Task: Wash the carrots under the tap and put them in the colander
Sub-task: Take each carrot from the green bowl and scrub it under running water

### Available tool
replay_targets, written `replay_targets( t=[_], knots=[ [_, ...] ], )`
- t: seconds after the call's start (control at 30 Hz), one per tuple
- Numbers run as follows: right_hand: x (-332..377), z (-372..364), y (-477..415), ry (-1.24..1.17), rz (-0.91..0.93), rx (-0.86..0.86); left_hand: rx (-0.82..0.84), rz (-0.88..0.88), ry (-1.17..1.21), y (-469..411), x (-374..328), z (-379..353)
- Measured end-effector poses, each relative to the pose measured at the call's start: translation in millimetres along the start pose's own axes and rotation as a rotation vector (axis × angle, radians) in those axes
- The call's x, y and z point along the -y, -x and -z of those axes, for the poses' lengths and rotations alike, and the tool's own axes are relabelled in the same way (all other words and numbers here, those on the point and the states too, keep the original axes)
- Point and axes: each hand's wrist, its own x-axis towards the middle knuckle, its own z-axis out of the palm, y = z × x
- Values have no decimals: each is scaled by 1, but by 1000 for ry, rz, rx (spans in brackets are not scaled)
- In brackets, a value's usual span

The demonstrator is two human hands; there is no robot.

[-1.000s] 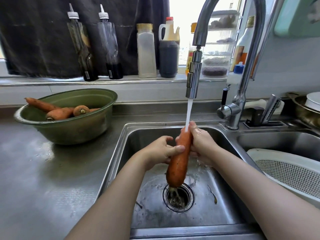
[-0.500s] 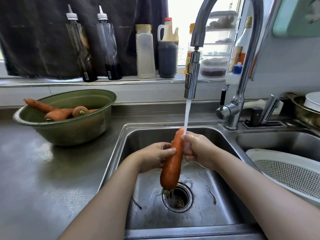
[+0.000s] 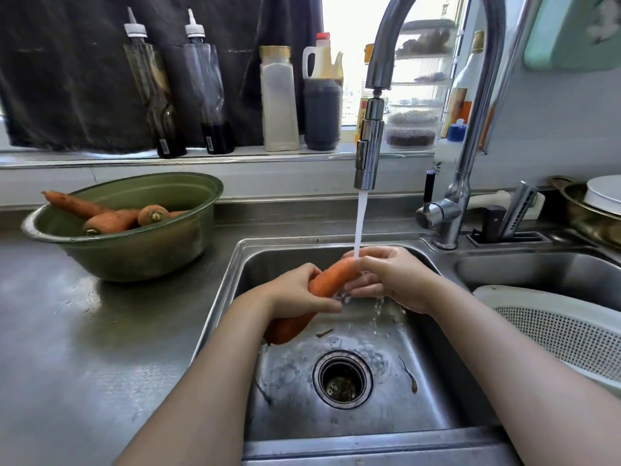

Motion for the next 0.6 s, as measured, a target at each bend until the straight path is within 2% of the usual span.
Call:
replay_targets(
  t=[0.23, 0.43, 0.6],
  knots=[
    [-4, -3, 3, 205, 115, -20, -114, -61, -62, 3, -3, -4],
    [-3, 6, -1, 192, 106, -96, -201, -123, -8, 1, -5, -3],
    [-7, 4, -5, 336, 99, -105, -241, -141, -174, -1, -8, -4]
  ],
)
